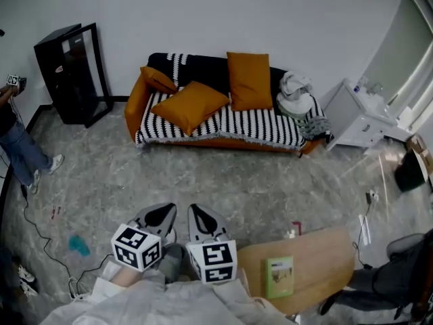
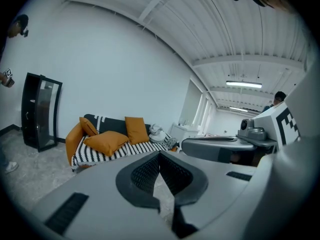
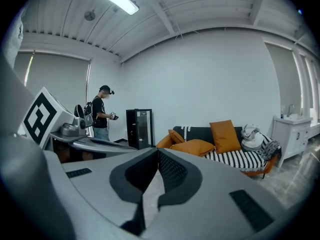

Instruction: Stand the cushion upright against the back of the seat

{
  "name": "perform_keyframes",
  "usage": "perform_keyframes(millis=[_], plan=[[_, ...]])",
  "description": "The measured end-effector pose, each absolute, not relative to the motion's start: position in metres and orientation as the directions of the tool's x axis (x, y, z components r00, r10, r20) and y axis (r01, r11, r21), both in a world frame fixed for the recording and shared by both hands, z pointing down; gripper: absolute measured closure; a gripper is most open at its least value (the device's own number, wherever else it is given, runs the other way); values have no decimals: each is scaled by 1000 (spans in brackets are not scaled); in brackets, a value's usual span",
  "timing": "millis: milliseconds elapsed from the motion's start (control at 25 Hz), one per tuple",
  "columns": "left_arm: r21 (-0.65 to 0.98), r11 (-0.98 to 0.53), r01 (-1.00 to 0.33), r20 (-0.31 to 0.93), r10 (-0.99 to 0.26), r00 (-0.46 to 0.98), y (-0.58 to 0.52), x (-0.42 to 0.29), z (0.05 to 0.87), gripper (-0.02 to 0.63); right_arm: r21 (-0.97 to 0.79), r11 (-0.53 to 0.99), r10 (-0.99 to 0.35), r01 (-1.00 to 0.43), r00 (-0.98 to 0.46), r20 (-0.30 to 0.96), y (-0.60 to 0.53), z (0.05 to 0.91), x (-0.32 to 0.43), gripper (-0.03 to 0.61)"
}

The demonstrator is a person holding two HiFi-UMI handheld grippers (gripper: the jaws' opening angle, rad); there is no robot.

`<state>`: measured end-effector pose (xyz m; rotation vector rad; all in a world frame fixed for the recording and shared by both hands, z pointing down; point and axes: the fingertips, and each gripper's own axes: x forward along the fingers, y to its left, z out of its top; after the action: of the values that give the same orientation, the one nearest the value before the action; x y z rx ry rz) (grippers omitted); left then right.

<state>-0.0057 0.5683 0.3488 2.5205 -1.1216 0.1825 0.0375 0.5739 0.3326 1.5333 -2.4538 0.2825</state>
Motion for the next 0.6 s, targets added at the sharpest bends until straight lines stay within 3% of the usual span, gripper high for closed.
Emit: perform_keyframes(millis=[600], plan=[[279,-666,-692,251,-645,722,350,-39,331,606,-37,380,-891,-924,-376,254,360,313,5,565]])
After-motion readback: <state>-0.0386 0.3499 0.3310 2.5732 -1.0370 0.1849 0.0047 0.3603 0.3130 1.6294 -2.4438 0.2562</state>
